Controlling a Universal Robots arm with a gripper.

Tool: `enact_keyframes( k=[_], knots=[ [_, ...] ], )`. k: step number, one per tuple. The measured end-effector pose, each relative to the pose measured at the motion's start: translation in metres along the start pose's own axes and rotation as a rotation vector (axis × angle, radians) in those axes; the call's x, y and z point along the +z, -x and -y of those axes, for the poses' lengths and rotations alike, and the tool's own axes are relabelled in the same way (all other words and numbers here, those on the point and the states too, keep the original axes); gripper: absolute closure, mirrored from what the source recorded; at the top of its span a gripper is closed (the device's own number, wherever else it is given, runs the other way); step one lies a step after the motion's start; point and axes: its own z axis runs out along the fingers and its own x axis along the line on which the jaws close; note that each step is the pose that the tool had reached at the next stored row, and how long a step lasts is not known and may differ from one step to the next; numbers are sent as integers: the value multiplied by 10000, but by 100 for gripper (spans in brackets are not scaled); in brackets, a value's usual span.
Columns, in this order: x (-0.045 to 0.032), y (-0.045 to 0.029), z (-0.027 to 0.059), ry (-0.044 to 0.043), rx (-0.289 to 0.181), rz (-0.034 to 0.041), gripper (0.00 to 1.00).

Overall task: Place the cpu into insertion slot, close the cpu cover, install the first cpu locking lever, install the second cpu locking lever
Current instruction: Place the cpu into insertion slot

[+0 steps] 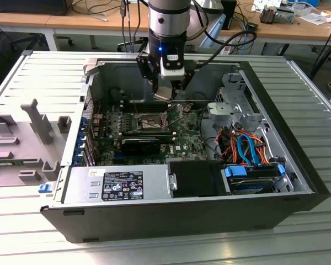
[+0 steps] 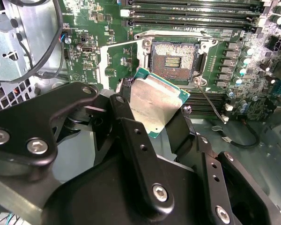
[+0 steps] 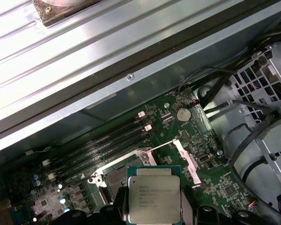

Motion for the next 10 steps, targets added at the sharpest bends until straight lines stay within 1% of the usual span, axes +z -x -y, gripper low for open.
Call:
enact_keyframes(
  k=[10],
  knots=[
    [0,1,2,1,141,13,46]
  ],
)
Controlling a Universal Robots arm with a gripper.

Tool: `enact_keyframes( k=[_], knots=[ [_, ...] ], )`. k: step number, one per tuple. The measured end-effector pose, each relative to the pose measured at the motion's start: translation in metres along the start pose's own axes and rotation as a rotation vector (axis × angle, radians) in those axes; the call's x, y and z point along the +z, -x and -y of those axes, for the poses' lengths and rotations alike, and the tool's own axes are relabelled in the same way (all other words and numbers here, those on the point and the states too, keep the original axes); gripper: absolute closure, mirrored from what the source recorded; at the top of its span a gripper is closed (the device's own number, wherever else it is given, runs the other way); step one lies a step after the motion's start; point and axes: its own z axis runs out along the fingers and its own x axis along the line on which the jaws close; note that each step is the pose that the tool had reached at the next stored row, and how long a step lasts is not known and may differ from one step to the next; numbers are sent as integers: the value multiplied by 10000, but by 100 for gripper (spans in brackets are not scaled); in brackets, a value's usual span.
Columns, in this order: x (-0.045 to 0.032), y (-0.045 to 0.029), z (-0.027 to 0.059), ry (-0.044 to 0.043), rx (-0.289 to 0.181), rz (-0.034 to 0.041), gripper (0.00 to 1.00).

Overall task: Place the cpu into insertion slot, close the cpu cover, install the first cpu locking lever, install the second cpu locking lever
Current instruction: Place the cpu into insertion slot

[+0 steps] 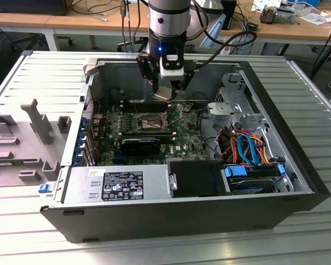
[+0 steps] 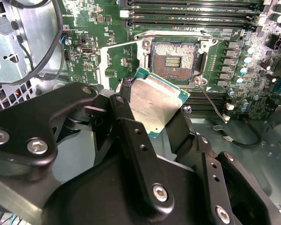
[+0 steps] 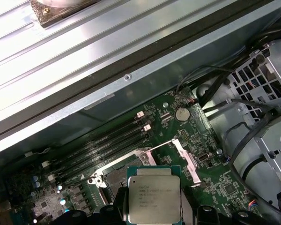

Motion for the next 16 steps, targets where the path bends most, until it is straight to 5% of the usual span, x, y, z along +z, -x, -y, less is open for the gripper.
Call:
enact_keyframes(
  k=[16],
  knots=[
    [0,2,4,2,221,20,46]
  ],
)
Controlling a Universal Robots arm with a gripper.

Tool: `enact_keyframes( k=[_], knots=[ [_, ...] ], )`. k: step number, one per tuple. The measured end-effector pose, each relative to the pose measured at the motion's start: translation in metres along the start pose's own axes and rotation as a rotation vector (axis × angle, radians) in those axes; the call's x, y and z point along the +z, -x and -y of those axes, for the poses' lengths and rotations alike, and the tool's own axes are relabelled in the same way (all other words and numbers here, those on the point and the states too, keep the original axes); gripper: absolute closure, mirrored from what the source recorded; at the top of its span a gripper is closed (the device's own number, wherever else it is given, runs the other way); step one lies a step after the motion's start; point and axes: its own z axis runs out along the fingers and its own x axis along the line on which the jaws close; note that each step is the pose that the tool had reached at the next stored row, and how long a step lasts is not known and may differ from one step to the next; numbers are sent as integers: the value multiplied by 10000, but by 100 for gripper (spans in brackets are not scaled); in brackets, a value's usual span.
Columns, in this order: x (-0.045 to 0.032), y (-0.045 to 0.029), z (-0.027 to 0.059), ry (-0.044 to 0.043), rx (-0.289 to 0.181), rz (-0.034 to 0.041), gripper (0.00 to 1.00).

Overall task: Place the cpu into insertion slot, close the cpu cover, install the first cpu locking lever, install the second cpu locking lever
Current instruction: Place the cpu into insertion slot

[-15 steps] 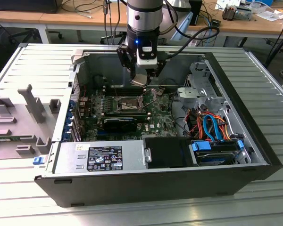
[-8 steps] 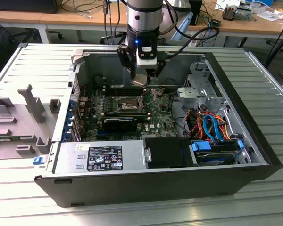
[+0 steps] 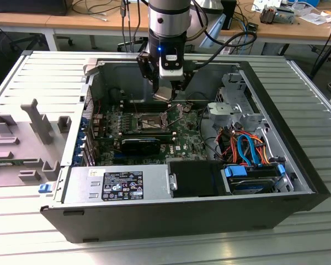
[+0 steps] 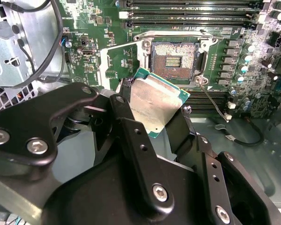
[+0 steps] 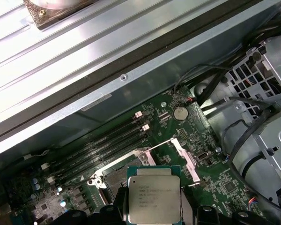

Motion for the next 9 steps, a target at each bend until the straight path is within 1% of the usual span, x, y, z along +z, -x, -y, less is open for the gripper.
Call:
enact_keyframes(
  k=[9],
  knots=[
    [0,1,2,1,116,10,46]
  ],
)
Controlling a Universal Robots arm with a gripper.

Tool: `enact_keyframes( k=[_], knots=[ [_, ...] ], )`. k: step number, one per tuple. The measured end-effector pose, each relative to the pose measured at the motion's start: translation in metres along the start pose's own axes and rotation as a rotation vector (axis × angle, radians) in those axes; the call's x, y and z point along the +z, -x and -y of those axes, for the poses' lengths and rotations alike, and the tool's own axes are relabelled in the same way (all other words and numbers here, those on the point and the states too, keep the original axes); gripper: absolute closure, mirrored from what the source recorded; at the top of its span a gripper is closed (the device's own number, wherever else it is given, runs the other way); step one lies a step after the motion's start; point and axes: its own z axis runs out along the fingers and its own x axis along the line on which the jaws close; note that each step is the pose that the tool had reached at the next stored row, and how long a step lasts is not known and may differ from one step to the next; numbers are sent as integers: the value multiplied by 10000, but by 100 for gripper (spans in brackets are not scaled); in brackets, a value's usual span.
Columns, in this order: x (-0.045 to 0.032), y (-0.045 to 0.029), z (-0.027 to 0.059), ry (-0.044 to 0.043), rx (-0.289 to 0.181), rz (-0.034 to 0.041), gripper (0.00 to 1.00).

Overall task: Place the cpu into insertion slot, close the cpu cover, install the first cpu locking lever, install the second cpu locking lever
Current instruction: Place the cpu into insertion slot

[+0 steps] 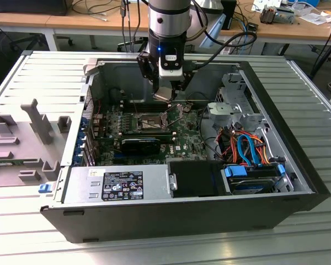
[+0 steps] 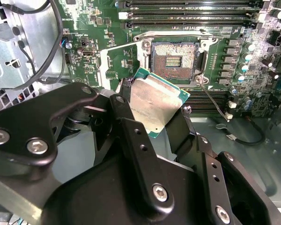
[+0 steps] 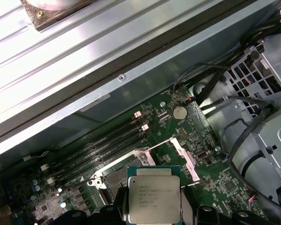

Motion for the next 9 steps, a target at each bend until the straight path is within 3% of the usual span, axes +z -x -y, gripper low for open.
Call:
enact_keyframes(
  k=[9],
  knots=[
    [0,1,2,2,90,8,46]
  ],
)
